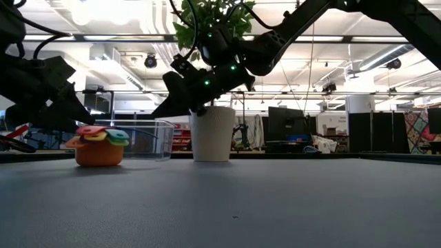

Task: Nest measuring cups in basket
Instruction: Stack the blue measuring cup on top of the red measuring cup

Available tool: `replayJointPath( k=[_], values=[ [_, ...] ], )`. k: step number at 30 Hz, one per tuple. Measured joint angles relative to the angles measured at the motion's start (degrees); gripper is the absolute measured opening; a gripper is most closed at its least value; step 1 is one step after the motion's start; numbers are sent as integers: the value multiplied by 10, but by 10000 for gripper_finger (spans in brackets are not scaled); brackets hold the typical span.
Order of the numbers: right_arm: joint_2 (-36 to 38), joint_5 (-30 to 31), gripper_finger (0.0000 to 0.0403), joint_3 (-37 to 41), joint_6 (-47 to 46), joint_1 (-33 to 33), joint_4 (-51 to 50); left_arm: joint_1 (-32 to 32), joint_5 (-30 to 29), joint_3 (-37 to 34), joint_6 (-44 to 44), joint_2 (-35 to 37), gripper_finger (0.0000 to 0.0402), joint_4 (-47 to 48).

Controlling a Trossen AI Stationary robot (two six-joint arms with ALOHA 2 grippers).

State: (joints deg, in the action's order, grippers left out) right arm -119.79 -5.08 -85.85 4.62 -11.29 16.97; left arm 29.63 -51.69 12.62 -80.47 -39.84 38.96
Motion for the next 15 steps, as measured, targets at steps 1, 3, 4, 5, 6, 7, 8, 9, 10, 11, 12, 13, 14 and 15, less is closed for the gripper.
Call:
replayJointPath(
  k=[1, 3, 4, 5, 6, 7, 8, 9, 10, 11, 12, 13, 14, 15],
  values=[
    [0, 0, 8, -1, 3, 0, -1, 0, 1, 0, 0, 1, 249, 0],
    [-3, 1, 8, -7, 12, 4, -8, 0, 3, 0, 1, 3, 249, 1],
    [-5, 2, 8, -11, 18, 7, -8, 0, 4, 0, 1, 4, 249, 1],
    [-8, 6, 8, -15, 25, 11, -12, 0, 5, 0, 2, 5, 249, 1],
    [-11, 8, 8, -22, 30, 15, -16, 0, 5, 0, 2, 5, 249, 1],
    [-14, 16, 8, -28, 35, 19, -20, 0, 6, 0, 2, 6, 249, 2],
    [-19, 23, 8, -35, 39, 21, -28, 0, 7, 0, 2, 7, 249, 2],
    [-24, 27, 8, -44, 41, 22, -32, 0, 9, 0, 2, 8, 249, 2],
    [-29, 31, 8, -53, 41, 21, -39, 0, 13, 0, 3, 10, 249, 2],
    [-37, 34, 8, -62, 42, 20, -50, 0, 17, 0, 4, 10, 249, 2],
    [-44, 37, 8, -70, 42, 18, -55, 1, 23, 0, 4, 10, 249, 2],
    [-53, 40, 8, -79, 43, 17, -61, 1, 30, 0, 4, 12, 249, 2],
    [-63, 42, 8, -87, 44, 16, -66, 1, 35, 0, 4, 13, 249, 1],
    [-71, 42, 8, -96, 44, 16, -72, 1, 35, 0, 5, 13, 249, 1]
  ],
)
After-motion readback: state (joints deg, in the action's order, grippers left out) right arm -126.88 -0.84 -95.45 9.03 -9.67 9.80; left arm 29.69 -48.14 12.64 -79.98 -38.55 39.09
